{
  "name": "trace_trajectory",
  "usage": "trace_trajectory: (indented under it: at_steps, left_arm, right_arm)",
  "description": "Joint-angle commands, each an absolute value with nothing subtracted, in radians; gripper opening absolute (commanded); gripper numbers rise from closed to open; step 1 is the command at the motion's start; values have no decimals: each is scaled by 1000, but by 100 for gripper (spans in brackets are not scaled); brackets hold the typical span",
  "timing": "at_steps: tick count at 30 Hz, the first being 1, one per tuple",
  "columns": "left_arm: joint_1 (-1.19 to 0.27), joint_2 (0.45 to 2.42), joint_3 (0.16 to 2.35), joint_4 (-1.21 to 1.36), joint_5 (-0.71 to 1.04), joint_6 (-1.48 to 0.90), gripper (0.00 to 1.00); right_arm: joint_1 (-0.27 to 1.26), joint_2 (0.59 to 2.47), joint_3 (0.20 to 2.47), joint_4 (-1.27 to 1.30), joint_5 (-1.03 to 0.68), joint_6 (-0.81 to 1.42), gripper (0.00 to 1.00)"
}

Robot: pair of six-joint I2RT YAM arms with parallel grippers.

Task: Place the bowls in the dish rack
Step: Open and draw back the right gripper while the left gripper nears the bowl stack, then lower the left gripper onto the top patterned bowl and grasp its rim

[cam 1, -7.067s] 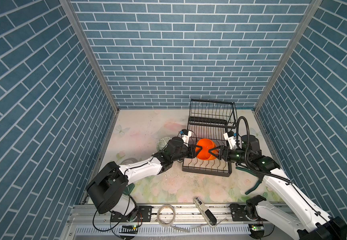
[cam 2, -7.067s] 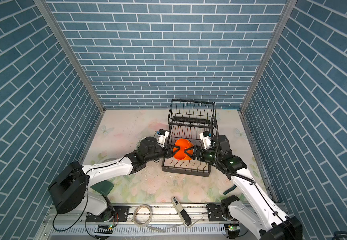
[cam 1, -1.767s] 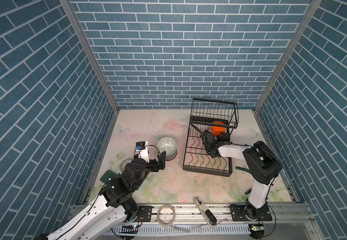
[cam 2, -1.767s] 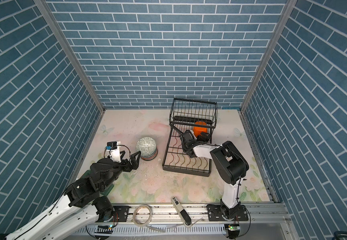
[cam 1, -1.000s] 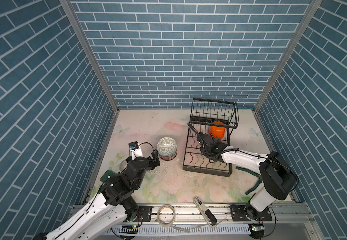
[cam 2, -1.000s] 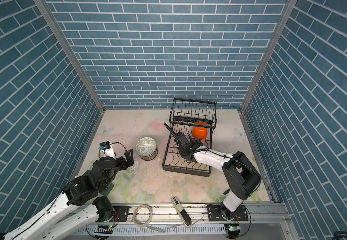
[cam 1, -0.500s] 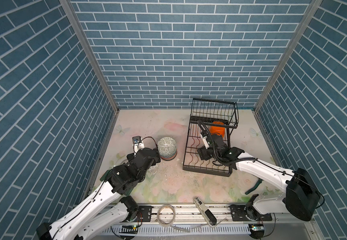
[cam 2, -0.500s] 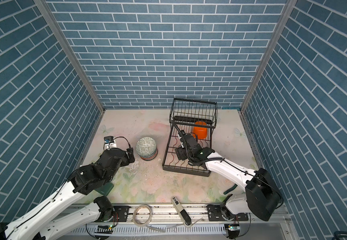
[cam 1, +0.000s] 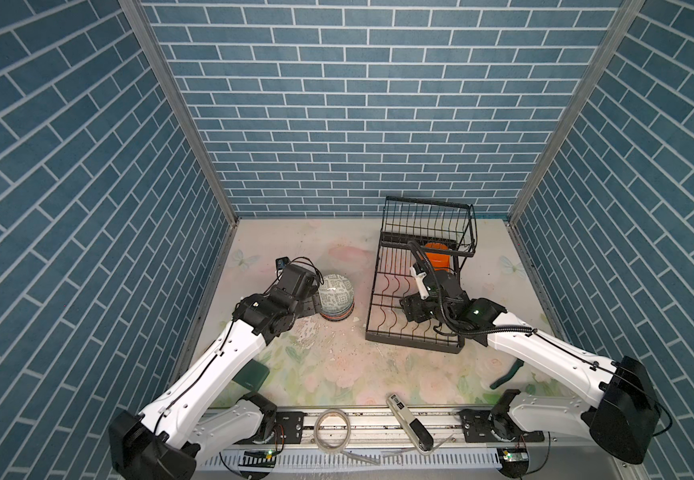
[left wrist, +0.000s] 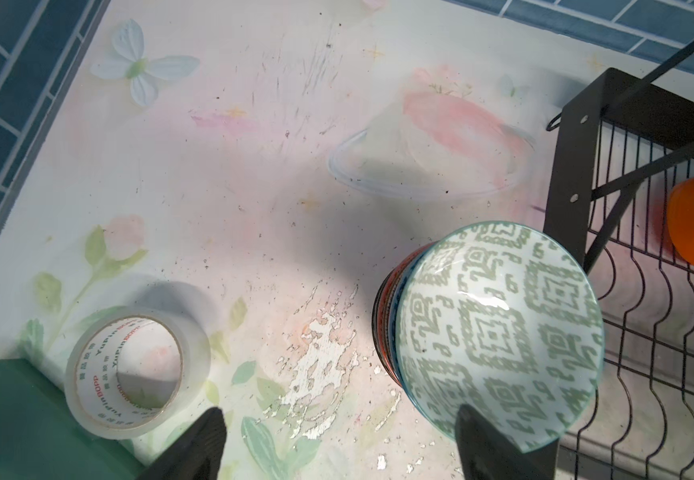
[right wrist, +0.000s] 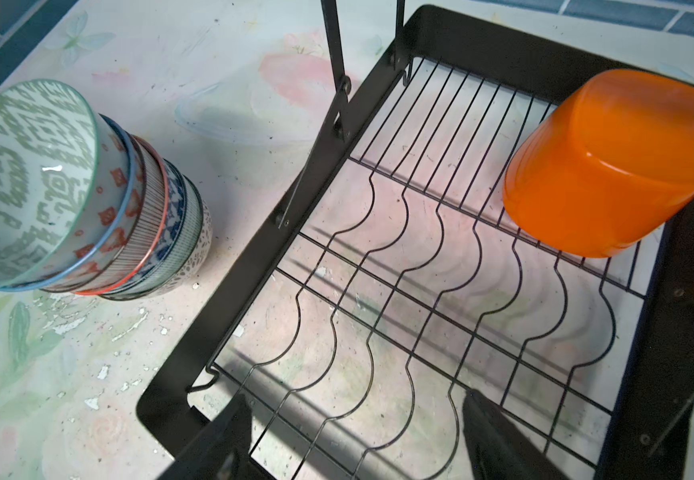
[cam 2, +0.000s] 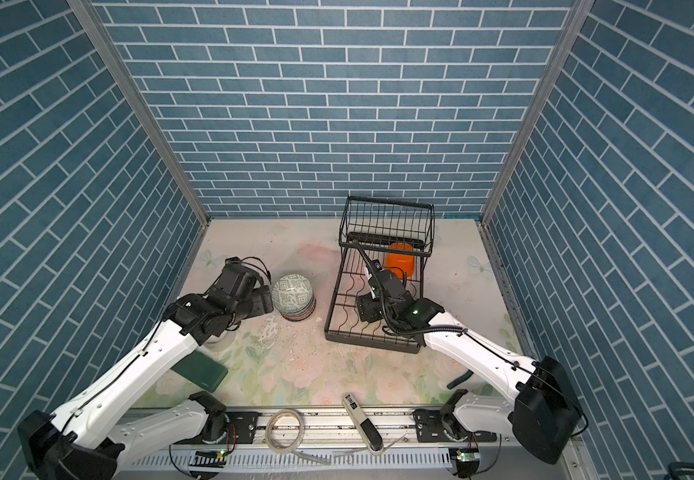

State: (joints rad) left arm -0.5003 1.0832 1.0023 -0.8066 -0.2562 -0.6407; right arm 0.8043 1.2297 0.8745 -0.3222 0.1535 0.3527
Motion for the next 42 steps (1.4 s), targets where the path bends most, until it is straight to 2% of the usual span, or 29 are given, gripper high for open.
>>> trace_trajectory:
  at_steps: [1, 16, 26, 34, 42]
  left_arm:
    - [-465, 1120, 1042, -812, -174, -589, 79]
    - [-423, 1353, 1157, -777, -86, -459, 60]
    - [-399, 1408, 1133, -696, -20, -429, 47]
    - [-396, 1463, 1154, -684, -15, -407, 29]
    - [-396, 1444, 1161, -694, -33, -403, 24]
  right_arm:
    - [809, 1217, 844, -338, 164, 391, 80]
    - [811, 1275, 880, -326, 126, 420, 77]
    - [821, 1293, 902, -340, 121, 450, 77]
    - [837, 1317, 925, -358, 131, 454, 76]
    - [844, 1331, 934, -364, 136, 445, 76]
